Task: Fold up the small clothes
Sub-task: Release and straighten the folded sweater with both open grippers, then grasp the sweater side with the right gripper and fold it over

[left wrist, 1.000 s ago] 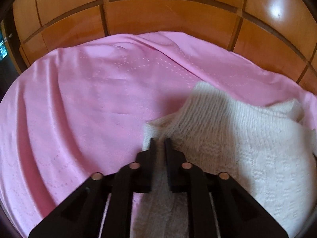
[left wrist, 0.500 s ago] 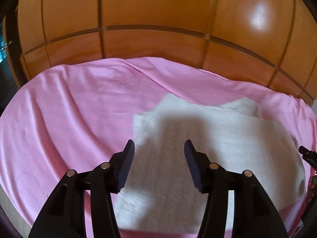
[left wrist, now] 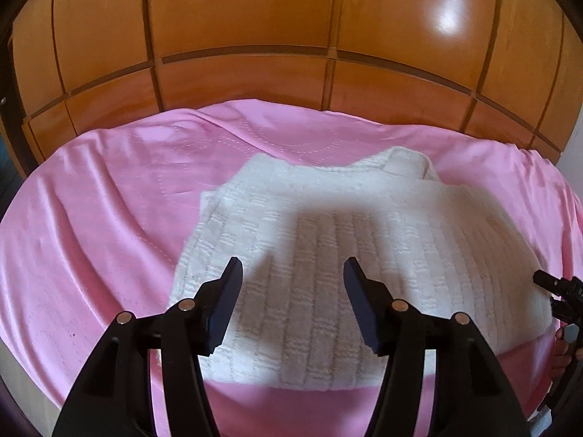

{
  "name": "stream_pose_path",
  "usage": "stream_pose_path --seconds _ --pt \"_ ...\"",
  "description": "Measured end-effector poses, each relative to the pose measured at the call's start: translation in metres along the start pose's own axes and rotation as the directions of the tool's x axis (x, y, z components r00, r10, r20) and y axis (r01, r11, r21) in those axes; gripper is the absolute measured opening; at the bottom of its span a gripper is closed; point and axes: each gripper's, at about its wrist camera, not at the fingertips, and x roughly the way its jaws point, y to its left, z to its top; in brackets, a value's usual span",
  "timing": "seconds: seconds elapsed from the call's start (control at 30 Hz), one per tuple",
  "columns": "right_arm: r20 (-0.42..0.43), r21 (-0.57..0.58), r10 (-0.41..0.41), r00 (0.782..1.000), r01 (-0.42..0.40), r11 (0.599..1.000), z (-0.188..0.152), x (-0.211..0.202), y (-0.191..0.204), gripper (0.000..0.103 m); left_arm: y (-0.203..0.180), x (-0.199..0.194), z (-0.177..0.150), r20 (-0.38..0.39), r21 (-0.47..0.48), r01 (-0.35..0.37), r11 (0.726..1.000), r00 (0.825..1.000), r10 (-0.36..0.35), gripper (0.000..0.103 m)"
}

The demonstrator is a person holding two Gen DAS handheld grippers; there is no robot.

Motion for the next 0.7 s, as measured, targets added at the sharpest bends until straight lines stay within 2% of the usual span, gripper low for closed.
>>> stream_pose_path --seconds 0.33,0.4,0.53,0.57,0.7 --pt "-0.001 0.029 0.075 0.997 -0.075 0.997 -0.004 0.007 0.002 0.089 -0.022 0.003 -0.005 -0.021 0.056 0.019 0.998 1.0 -0.017 0.059" --pt "-0.006 0.03 0.087 0.996 -0.087 0.996 -0.003 0.007 0.001 0.084 -0.026 0.005 -0.005 -0.026 0.064 0.02 0.998 0.999 -0.018 0.06" --pt "-0.015 0.024 0.097 0.995 -0.096 0.995 -0.004 0.006 -0.001 0.082 -0.033 0.012 -0.007 -0.043 0.085 0.023 0.996 0.999 -0.02 0.06" --pt "-0.017 0.022 0.096 0.995 -0.096 0.995 -0.004 0.007 0.0 0.081 -0.035 0.015 -0.007 -0.052 0.088 0.027 0.996 0.998 -0.023 0.06" --pt "-0.038 0.023 0.088 0.995 -0.088 0.996 -0.003 0.011 0.001 0.061 -0.038 0.028 -0.011 -0.089 0.091 0.04 0.995 0.996 -0.032 0.06"
